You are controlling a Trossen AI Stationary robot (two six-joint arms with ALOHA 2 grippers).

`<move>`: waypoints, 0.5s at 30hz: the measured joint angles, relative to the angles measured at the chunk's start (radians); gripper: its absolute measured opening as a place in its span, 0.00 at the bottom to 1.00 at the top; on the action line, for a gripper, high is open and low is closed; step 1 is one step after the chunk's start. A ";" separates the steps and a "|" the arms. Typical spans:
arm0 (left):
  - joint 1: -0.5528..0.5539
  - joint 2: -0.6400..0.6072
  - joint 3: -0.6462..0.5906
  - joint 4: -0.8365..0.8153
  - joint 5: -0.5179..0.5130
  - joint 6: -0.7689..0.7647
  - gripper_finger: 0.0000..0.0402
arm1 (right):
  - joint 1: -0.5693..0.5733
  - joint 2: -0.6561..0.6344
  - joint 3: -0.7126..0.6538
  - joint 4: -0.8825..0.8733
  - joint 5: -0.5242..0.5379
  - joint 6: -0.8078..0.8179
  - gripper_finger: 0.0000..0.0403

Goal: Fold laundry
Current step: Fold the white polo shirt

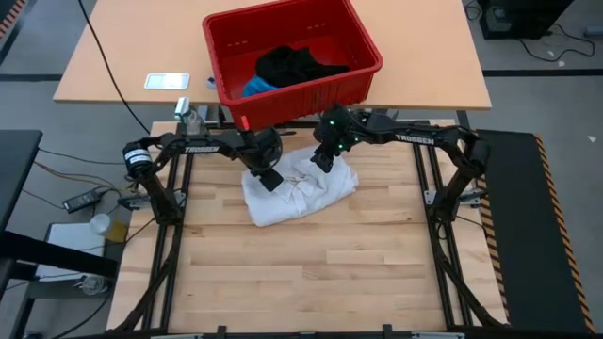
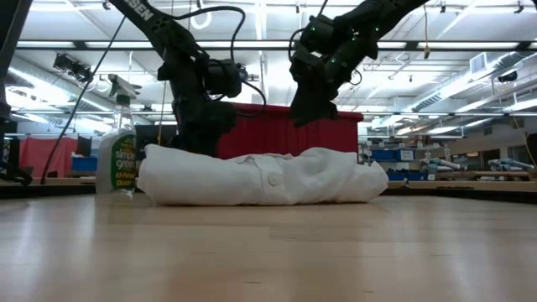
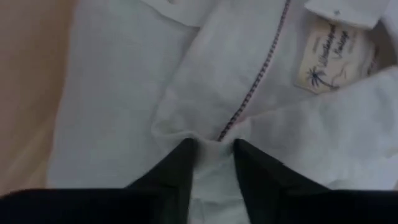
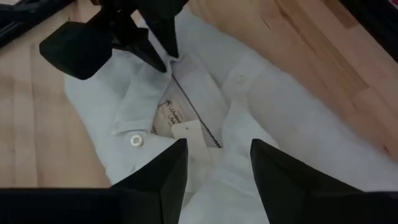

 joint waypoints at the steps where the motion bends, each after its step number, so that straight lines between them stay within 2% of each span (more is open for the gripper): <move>1: -0.002 0.000 0.000 -0.003 -0.002 0.007 0.21 | 0.002 0.000 0.000 0.000 0.003 0.000 0.45; 3: -0.005 0.000 0.000 -0.008 -0.012 0.017 0.10 | 0.002 -0.001 0.000 0.000 0.005 0.000 0.45; 5: -0.005 0.000 0.000 -0.015 -0.019 0.023 0.03 | 0.001 -0.001 0.000 -0.001 0.005 0.000 0.44; 10: -0.005 -0.014 0.000 -0.037 -0.062 0.054 0.01 | 0.001 -0.004 0.000 -0.005 0.006 -0.004 0.43; 15: -0.033 -0.140 0.000 -0.059 -0.043 0.137 0.00 | 0.002 -0.024 0.000 -0.010 -0.052 -0.087 0.42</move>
